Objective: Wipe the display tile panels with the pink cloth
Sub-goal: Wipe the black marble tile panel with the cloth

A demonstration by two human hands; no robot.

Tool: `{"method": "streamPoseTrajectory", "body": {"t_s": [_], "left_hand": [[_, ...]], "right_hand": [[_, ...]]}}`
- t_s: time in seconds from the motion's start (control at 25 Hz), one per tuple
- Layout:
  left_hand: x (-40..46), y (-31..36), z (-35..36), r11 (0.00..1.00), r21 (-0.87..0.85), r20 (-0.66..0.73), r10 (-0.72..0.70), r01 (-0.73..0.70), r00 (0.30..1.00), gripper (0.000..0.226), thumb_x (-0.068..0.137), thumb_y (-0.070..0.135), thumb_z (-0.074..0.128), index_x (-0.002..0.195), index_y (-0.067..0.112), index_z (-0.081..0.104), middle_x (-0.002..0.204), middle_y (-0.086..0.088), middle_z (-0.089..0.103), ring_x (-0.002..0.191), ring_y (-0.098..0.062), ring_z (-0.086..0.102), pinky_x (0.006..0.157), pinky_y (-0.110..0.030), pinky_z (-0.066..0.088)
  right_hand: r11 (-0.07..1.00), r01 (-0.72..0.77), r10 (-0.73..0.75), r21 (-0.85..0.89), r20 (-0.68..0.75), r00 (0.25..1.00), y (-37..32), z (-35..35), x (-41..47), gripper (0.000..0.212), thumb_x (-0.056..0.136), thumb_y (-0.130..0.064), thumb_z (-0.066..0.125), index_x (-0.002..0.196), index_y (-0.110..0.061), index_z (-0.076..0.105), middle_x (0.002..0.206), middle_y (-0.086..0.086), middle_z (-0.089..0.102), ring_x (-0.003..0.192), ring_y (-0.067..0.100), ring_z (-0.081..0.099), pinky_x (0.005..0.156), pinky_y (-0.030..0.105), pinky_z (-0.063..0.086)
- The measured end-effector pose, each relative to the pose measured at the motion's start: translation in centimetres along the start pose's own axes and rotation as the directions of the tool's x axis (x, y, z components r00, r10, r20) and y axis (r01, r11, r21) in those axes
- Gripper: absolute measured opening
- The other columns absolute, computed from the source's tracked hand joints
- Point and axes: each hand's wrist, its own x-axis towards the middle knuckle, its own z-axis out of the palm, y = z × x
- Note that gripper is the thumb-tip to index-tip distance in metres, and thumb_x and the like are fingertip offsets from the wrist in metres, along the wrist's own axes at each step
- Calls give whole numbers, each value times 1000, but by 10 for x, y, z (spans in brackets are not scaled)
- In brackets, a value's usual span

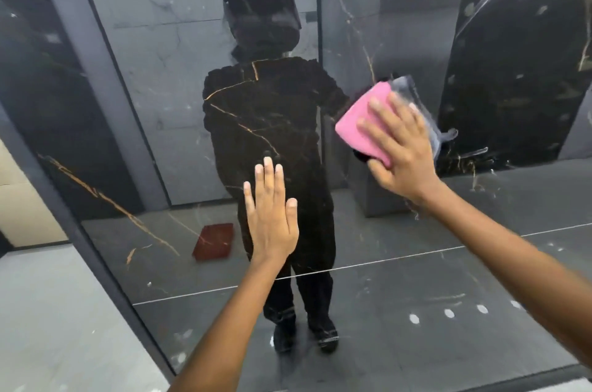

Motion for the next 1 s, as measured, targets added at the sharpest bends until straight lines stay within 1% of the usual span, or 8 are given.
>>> {"method": "streamPoseTrajectory", "body": {"t_s": [0.08, 0.16, 0.32, 0.48, 0.56, 0.64, 0.8, 1.0], "left_hand": [[4, 6, 16, 989, 136, -61, -57, 65, 997, 68, 99, 30, 28, 156, 21, -8, 163, 4, -16, 149, -12, -15, 120, -36, -10], [4, 3, 24, 975, 208, -97, -61, 80, 993, 66, 96, 29, 31, 155, 12, 8, 162, -8, 1, 150, -14, -12, 119, -37, -7], [5, 5, 27, 971, 235, -140, -8, 41, 990, 67, 97, 29, 30, 156, 13, 3, 164, -4, -1, 149, -13, -15, 120, -36, -9], [6, 4, 31, 955, 284, -152, -43, 86, 987, 61, 97, 26, 31, 152, 4, 15, 157, -14, 18, 149, -13, -14, 121, -36, -9], [4, 6, 32, 950, 296, -152, -57, 100, 987, 61, 97, 26, 31, 152, 5, 15, 157, -16, 22, 150, -14, -14, 121, -36, -9], [5, 7, 32, 950, 290, -150, -74, 116, 986, 61, 97, 25, 31, 152, 5, 15, 157, -17, 24, 150, -14, -14, 121, -36, -10], [-1, 18, 24, 960, 244, -150, -100, 135, 984, 58, 96, 25, 35, 150, 8, 22, 158, -14, 24, 150, -23, 4, 121, -41, 0], [75, 78, 1, 984, -21, -350, -174, 178, 920, 46, 94, 27, 41, 138, 14, 44, 148, -6, 37, 138, -26, 32, 113, -48, 18]], "right_hand": [[990, -143, 144, 19, -75, 987, -17, 16, -26, 60, 81, -25, 51, 139, -14, 47, 147, 14, 40, 143, 33, 26, 110, 48, 28], [985, 171, -167, -17, 144, 975, -60, 37, -114, 80, 72, -25, 59, 147, -19, 31, 149, 6, 35, 139, 32, 28, 106, 49, 30], [717, 684, -669, 137, 411, 619, -46, 27, -189, 82, 69, -22, 73, 145, -25, 41, 157, -7, 27, 149, 21, 7, 122, 42, 0], [991, 123, -125, 44, 31, 992, 35, -2, -63, 52, 83, -20, 50, 134, -14, 52, 158, 5, 27, 147, 28, 18, 118, 47, 17], [980, -184, 192, 81, -94, 977, 36, 2, -45, 57, 75, -18, 53, 131, -10, 57, 146, 13, 45, 144, 33, 25, 113, 51, 26], [999, 36, -36, 18, -12, 999, -1, 19, -88, 59, 74, -20, 56, 133, -12, 53, 143, 10, 49, 147, 28, 18, 116, 49, 21], [818, 562, -568, 124, 335, 752, -24, 20, -153, 67, 76, -23, 61, 140, -18, 42, 152, 1, 37, 150, 23, 8, 122, 41, 2], [1000, -1, 1, -2, -214, 977, 87, -25, 40, 55, 72, -15, 57, 126, -6, 61, 135, 18, 54, 132, 38, 39, 116, 41, 25]]}}
